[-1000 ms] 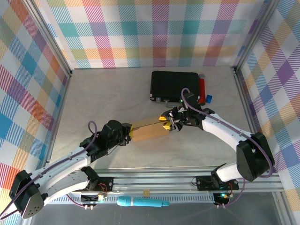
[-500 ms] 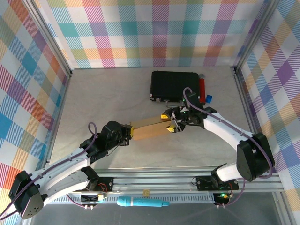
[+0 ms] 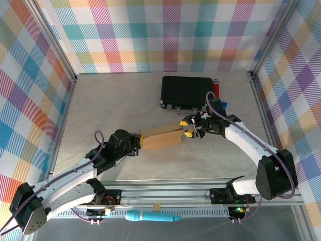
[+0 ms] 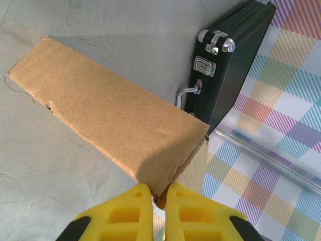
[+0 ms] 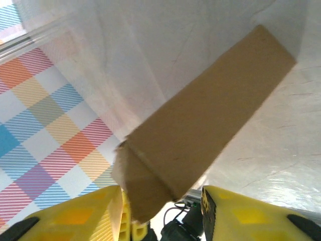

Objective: Fold the paper box

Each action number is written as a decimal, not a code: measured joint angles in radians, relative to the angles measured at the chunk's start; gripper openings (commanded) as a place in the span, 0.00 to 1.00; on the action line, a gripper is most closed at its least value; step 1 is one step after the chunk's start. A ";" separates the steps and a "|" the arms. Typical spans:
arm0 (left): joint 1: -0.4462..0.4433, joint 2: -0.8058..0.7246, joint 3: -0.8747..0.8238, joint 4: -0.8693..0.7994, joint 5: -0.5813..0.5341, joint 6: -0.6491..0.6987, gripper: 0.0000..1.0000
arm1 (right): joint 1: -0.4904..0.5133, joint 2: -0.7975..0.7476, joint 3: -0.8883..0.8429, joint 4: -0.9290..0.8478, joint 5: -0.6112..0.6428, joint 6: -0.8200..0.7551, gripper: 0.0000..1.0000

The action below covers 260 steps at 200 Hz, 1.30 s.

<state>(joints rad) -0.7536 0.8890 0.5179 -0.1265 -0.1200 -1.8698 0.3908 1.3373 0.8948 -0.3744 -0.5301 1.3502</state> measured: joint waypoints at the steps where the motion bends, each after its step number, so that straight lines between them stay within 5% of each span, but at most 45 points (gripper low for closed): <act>1: 0.000 0.000 0.000 0.000 0.000 0.000 0.09 | 0.000 0.000 -0.001 0.000 -0.001 0.000 0.44; 107: 0.000 0.002 0.001 -0.001 0.000 0.000 0.09 | -0.007 0.006 -0.019 0.010 -0.012 -0.079 0.17; 260: -0.049 -0.010 -0.032 0.006 0.047 0.102 0.12 | -0.011 -0.083 -0.046 -0.204 -0.049 -0.436 0.16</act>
<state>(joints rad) -0.8028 0.8795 0.4858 -0.1200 -0.0731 -1.7679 0.3798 1.2541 0.8486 -0.5785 -0.5793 0.9142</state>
